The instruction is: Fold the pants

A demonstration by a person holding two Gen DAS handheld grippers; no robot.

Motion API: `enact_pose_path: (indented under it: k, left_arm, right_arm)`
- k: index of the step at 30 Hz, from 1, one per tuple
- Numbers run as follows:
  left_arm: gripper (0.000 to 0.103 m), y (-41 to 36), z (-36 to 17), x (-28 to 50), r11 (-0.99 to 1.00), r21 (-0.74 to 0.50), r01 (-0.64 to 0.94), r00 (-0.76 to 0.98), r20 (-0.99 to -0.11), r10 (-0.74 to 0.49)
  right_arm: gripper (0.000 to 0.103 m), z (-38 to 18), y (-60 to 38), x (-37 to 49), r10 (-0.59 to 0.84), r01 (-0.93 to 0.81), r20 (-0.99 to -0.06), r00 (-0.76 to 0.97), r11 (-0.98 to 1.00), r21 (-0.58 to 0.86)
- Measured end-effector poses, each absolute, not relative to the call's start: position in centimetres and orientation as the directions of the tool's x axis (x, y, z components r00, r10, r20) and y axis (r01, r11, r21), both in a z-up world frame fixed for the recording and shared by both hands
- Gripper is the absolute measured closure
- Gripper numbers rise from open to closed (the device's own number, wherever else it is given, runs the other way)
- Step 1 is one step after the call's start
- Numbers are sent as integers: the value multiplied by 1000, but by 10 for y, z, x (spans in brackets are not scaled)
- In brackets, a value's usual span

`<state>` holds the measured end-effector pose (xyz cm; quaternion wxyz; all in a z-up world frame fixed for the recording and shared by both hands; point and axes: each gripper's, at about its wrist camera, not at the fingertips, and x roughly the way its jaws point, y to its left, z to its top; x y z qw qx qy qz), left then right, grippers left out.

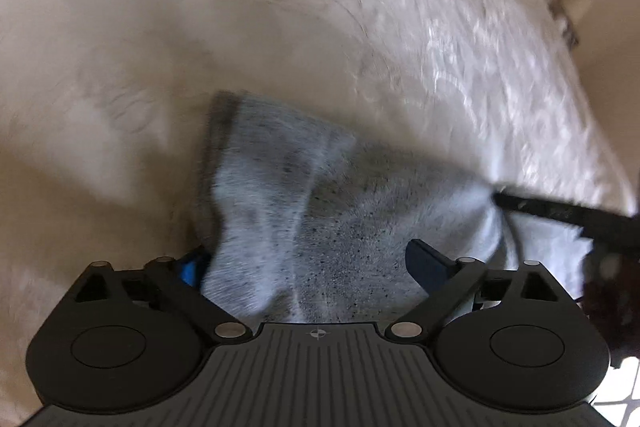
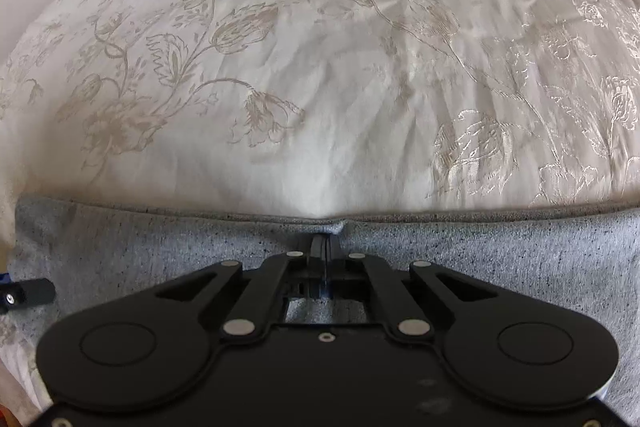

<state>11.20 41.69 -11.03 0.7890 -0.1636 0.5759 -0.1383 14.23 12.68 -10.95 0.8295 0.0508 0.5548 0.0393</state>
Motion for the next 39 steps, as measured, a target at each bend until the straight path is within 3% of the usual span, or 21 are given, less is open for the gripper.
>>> enact_pose_path:
  k: [3,5,6,8,10,18,27,39]
  left_arm:
    - [12,409,-109,111,924,-376,72,310,-872,-379]
    - [37,413,-107,106,932,-355,70,335,-872,-357]
    - [44,419,-106,101,937,-345,56,345,-874,-342]
    - [71,432,-105,99,935,-355,6,357,-872,-334]
    - [79,449,-106,98,914,-402,-55,364,-861,-356]
    - [88,448,-85,95,914,-401,-66,412,-845,-341]
    - [89,431,-28,92,900,-432,-59,521,-783,-341]
    - [91,306,54,66,902,-431,38,656,-670,-347]
  right_arm:
    - [96,-100,121,134,150,-2,-905,398,987,162]
    - [92,-93,119,121,164,-2,-901,403,984,178]
    - [92,-91,119,113,171,-5,-899,402,983,184]
    - [92,-86,118,92,190,-15,-897,400,980,200]
    - [92,-84,119,72,200,-26,-899,388,978,206]
    - [92,-101,123,5,198,6,-938,284,978,209]
    - [91,-72,108,-21,253,-10,-892,375,963,269]
    - [91,-47,27,-37,327,-4,-824,462,930,367]
